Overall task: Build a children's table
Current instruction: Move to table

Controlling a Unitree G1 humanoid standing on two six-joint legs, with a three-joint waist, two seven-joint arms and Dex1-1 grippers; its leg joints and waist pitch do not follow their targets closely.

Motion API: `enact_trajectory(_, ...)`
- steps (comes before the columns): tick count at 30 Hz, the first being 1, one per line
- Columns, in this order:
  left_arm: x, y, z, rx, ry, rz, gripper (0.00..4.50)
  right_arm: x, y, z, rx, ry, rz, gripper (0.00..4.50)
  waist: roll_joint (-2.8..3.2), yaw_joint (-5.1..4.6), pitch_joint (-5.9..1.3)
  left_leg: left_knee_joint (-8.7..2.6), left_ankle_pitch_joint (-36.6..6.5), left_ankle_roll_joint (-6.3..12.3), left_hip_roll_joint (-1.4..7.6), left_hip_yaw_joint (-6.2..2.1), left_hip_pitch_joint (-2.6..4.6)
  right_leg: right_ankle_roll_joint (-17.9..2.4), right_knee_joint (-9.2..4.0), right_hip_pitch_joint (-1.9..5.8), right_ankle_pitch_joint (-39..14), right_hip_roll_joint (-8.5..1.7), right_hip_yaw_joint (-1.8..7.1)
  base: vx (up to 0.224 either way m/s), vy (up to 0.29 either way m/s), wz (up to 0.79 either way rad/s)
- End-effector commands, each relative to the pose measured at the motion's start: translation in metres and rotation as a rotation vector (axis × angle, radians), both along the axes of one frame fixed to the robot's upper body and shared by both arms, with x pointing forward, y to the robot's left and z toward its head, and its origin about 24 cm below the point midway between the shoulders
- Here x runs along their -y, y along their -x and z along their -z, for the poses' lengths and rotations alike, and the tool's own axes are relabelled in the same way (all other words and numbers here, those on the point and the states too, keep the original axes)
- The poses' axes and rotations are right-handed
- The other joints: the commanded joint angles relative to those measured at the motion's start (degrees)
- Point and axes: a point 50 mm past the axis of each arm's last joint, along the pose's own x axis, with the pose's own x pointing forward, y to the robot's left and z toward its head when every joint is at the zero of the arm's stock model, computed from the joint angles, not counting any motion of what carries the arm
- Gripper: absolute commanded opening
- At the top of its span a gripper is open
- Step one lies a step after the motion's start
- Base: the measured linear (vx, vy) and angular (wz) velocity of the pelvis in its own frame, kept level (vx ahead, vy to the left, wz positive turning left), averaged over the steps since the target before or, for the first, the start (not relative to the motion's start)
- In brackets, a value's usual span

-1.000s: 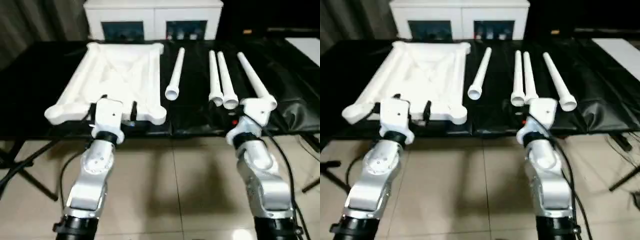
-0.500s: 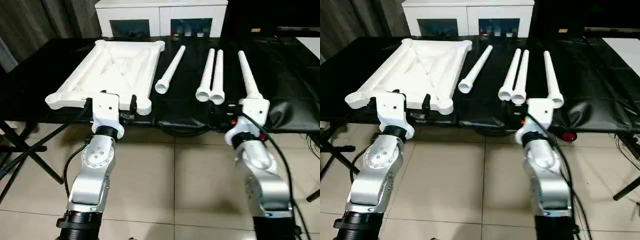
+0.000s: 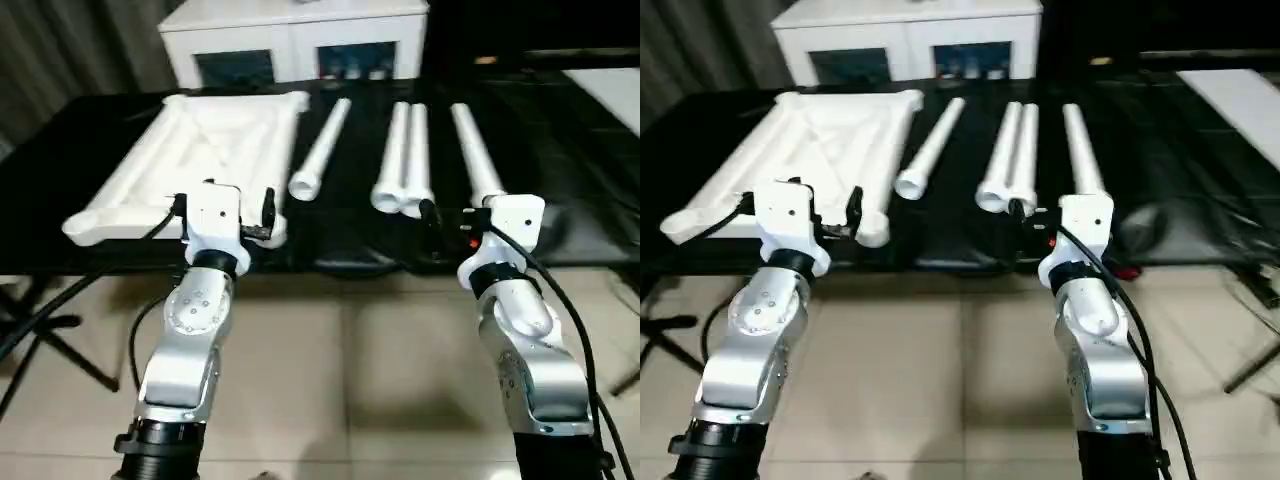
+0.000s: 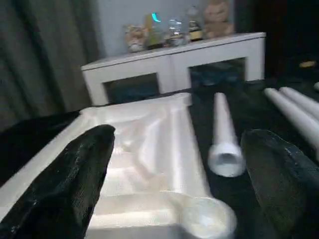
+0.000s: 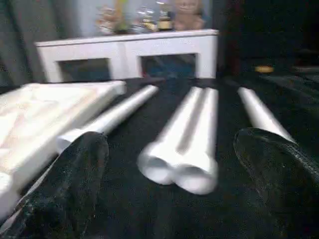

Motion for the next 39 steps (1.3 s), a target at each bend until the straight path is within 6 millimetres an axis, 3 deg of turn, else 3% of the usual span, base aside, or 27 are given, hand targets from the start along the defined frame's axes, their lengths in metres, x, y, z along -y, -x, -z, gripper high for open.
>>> enact_trajectory(1, -0.004, 0.0, 0.0, -0.006, -0.005, -0.025, 4.5, -0.005, -0.001, -0.002, 0.005, 0.014, -0.035, 4.48, 0.02, -3.47, -3.55, -7.47, -19.1, 24.96, 4.33, -10.77, 8.35, -2.3, 4.12, -5.33, -12.2, 0.29, 0.21, 0.207, 0.058, 0.36)
enact_trajectory(3, -0.005, 0.0, 0.0, -0.006, -0.01, -0.029, 4.5, -0.007, -0.001, -0.002, 0.003, 0.02, -0.044, 4.48, -0.72, -4.58, -4.09, -5.92, -11.3, 33.52, 4.76, -14.64, 10.07, 1.9, 7.89, -8.99, -7.5, -0.98, 3.29, 0.207, 0.033, 0.49)
enact_trajectory(5, -0.005, 0.0, -0.001, -0.004, -0.01, -0.031, 4.5, -0.008, -0.002, -0.002, 0.003, 0.019, -0.051, 4.48, -2.46, -4.82, -3.8, -6.25, -2.5, 32.37, 1.78, -15.43, 9.05, 4.8, 7.98, -10.09, -2.6, -1.52, 5.4, 0.167, -0.011, 0.5)
enact_trajectory(6, -0.006, 0.0, -0.001, -0.003, -0.011, -0.032, 4.5, -0.009, -0.002, -0.002, 0.002, 0.014, -0.051, 4.48, -4.77, -4.03, -3.03, -6.38, -5.5, 23.44, -2.96, -13.5, 4.67, 5.0, 1.47, -6.64, 2.2, -4.09, 9.96, 0.144, -0.047, 0.56)
enact_trajectory(7, -0.006, 0.0, -0.001, -0.003, -0.013, -0.032, 4.5, -0.009, -0.001, -0.002, 0.002, 0.015, -0.05, 4.48, -8.66, -1.31, -1.88, 0.61, -13.2, 15.68, -7.94, -5.78, -2.88, 11.3, -7.43, 0.17, -3.5, -9.56, 14.3, 0.15, -0.074, 0.62)
enact_trajectory(8, -0.006, 0.0, -0.001, -0.003, -0.014, -0.032, 4.5, -0.01, -0.001, -0.001, 0.0, -0.002, -0.052, 4.48, -7.16, -0.82, -3.08, 7.09, -13.1, 15.64, -6.51, -2.32, -4.57, 12.6, -7.6, 3.82, -4.1, -14.81, 15.26, 0.15, -0.074, 0.62)
enact_trajectory(10, -0.007, 0.0, -0.001, -0.003, -0.017, -0.033, 4.5, -0.011, -0.001, -0.001, 0.001, -0.023, -0.058, 4.48, -6.71, 0.75, -2.77, 6.5, -1.4, 7.51, -4.41, -0.11, -5.54, 1.3, -6.14, 5.05, 3.5, -8.53, 13.43, 0.187, -0.032, 0.15)
enact_trajectory(12, -0.008, 0.0, -0.001, -0.006, -0.017, -0.033, 4.5, -0.012, 0.0, -0.001, 0.003, -0.013, -0.072, 4.48, -4.57, 1.73, -3.08, 1.43, 4.0, 6.7, -2.11, 0.57, -4.21, -6.1, -7.37, 5.4, 0.4, -6.1, 10.49, 0.198, 0.008, 0.01)
enact_trajectory(13, -0.008, 0.0, -0.001, -0.007, -0.018, -0.033, 4.5, -0.012, 0.0, -0.001, 0.003, -0.011, -0.073, 4.48, -1.52, 1.85, -3.73, -3.17, 5.9, 7.15, 1.08, 0.08, -0.19, -5.1, -6.92, 3.73, -2.9, -3.87, 6.86, 0.21, 0.11, 0.04)
enact_trajectory(14, -0.008, 0.0, -0.001, -0.007, -0.018, -0.033, 4.5, -0.013, 0.0, -0.001, 0.003, -0.01, -0.073, 4.48, -0.05, 0.75, -3.99, -4.51, 4.6, 8.64, 3.04, -1.78, 4.03, -3.3, -4.79, 1.19, -3.4, -1.93, 4.28, 0.21, 0.11, 0.04)
enact_trajectory(15, -0.008, 0.0, -0.001, -0.006, -0.018, -0.032, 4.5, -0.013, 0.0, -0.001, 0.002, -0.012, -0.075, 4.48, 1.72, -1.61, -4.42, -6.06, -12.2, 16.39, 7.94, -8.32, 10.03, -1.0, 5.17, -6.56, -8.7, -0.34, 2.99, 0.249, 0.133, 0.0)
enact_trajectory(16, -0.008, -0.001, -0.001, -0.006, -0.018, -0.031, 4.5, -0.013, 0.001, -0.001, 0.001, -0.013, -0.076, 4.48, 0.13, -2.73, -5.76, -4.83, -6.3, 22.22, 8.51, -10.06, 11.11, 2.6, 7.9, -8.76, -5.8, -1.63, 3.06, 0.249, 0.098, 0.03)
enact_trajectory(18, -0.007, -0.001, -0.001, -0.006, -0.019, -0.026, 4.5, -0.013, 0.001, -0.001, 0.0, -0.014, -0.075, 4.48, -0.53, -2.73, -5.34, -4.22, 5.5, 22.89, 6.65, -8.21, 10.98, 8.0, 8.73, -11.49, -0.5, -2.32, 3.04, 0.221, 0.09, 0.03)
enact_trajectory(21, -0.007, -0.001, -0.001, -0.007, -0.024, -0.02, 4.5, -0.013, 0.001, 0.001, -0.011, -0.033, -0.074, 4.48, -3.51, -2.04, -2.92, -7.4, -2.5, 19.91, 3.66, -2.5, 6.57, 3.2, 4.28, -10.71, 11.4, -3.72, 4.57, 0.178, 0.023, 0.01)
enact_trajectory(22, -0.007, -0.001, -0.001, -0.007, -0.027, -0.019, 4.5, -0.013, 0.001, 0.001, -0.012, -0.031, -0.075, 4.48, -5.39, -1.58, -2.65, -7.9, -16.8, 14.63, 1.63, 1.81, 8.3, -0.6, -1.38, -8.92, 7.8, -4.57, 6.37, 0.181, -0.089, -0.05)
enact_trajectory(23, -0.007, -0.001, -0.001, -0.007, -0.027, -0.019, 4.5, -0.013, 0.001, 0.001, -0.012, -0.031, -0.075, 4.48, -7.96, -0.94, -2.77, -3.33, -20.0, 11.85, -2.24, 4.21, 7.59, -4.2, -5.26, -6.95, -1.4, -6.15, 10.18, 0.181, -0.089, -0.05)
enact_trajectory(24, -0.007, -0.002, -0.002, -0.008, -0.026, -0.018, 4.5, -0.012, 0.001, 0.001, -0.014, -0.033, -0.078, 4.48, -7.53, 1.25, -3.56, 5.35, -17.8, 6.59, -6.11, 5.17, 5.55, -12.6, -8.15, -1.56, -28.2, -8.77, 18.6, 0.218, -0.099, -0.18)
enact_trajectory(25, -0.007, -0.002, -0.002, -0.008, -0.026, -0.018, 4.5, -0.012, 0.001, 0.001, -0.014, -0.033, -0.078, 4.48, -7.64, 2.79, -2.66, 6.58, -13.8, 1.55, -5.74, 3.64, 3.68, -16.8, -7.43, -0.06, -28.4, -6.86, 21.93, 0.207, -0.055, -0.36)
enact_trajectory(28, -0.006, -0.002, -0.001, -0.01, -0.026, -0.013, 4.5, -0.011, 0.001, 0.001, -0.018, -0.034, -0.067, 4.48, -5.57, 6.31, -2.34, 6.3, -8.7, -3.99, -4.98, 0.52, 2.65, -13.5, -7.48, 0.82, -12.7, -1.31, 26.36, 0.184, -0.023, -0.35)
enact_trajectory(29, -0.006, -0.002, -0.001, -0.013, -0.026, -0.011, 4.5, -0.01, 0.0, 0.001, -0.018, -0.033, -0.065, 4.48, -6.12, 5.68, -1.78, 5.37, -5.5, -1.11, -3.66, -1.16, -0.78, -13.3, -6.73, 2.3, -6.1, -2.8, 24.22, 0.165, 0.022, -0.33)
enact_trajectory(30, -0.005, -0.002, 0.0, -0.021, -0.03, -0.005, 4.5, -0.009, 0.0, 0.001, -0.018, -0.024, -0.059, 4.48, -2.74, 5.94, -3.68, 1.28, -1.9, -0.61, -2.1, -2.33, 1.1, -9.9, -6.03, 1.08, -0.2, 0.38, 21.55, 0.165, 0.097, -0.06)
enact_trajectory(32, -0.001, 0.0, 0.003, -0.038, -0.018, 0.048, 4.5, -0.009, -0.001, 0.003, -0.062, -0.028, -0.047, 4.48, 1.08, 1.7, -3.66, -6.63, -7.6, 4.64, 6.34, -9.19, 9.24, -1.7, 5.77, -10.5, -7.5, 1.55, 9.55, 0.175, 0.153, 0.08)
enact_trajectory(33, 0.005, 0.002, 0.006, -0.055, -0.021, 0.11, 4.5, -0.009, -0.001, 0.006, -0.111, -0.037, -0.032, 4.48, -0.67, 1.44, -4.56, -5.43, -2.7, 6.23, 7.9, -9.76, 10.52, 2.5, 8.58, -12.28, -3.6, -0.87, 6.15, 0.183, 0.136, 0.13)
enact_trajectory(35, 0.011, 0.004, 0.01, -0.073, -0.04, 0.172, 4.5, -0.011, -0.002, 0.009, -0.162, -0.047, -0.047, 4.48, -0.7, 1.1, -4.97, -2.11, 39.5, 4.09, 2.79, -6.86, 9.65, 6.5, 6.66, -12.9, 10.1, -1.33, 3.68, 0.185, 0.109, 0.22)
enact_trajectory(36, 0.012, 0.005, 0.011, -0.078, -0.047, 0.186, 4.5, -0.012, -0.003, 0.009, -0.173, -0.048, -0.056, 4.48, -0.91, 0.8, -5.61, 0.26, 69.7, 0.37, -0.67, -4.97, 11.7, 5.5, 4.05, -14.04, 20.0, -1.01, 2.67, 0.096, 0.092, 0.06)
enact_trajectory(38, 0.012, 0.003, 0.012, -0.081, -0.085, 0.195, 4.5, -0.017, -0.007, 0.012, -0.213, -0.082, -0.106, 4.48, -4.15, -0.06, -4.94, 1.41, 70.7, -4.72, -5.89, -2.89, 11.4, -0.2, -2.87, -12.4, 33.3, -2.56, 4.23, 0.0, 0.0, 0.0)
enact_trajectory(39, 0.011, 0.002, 0.012, -0.08, -0.089, 0.196, 4.5, -0.018, -0.008, 0.012, -0.225, -0.075, -0.109, 4.48, -7.11, 1.47, -5.13, 6.9, 36.4, -3.16, -4.43, -1.73, 0.78, -14.1, -1.21, -1.41, 54.0, -14.2, 13.4, 0.0, 0.0, 0.0)
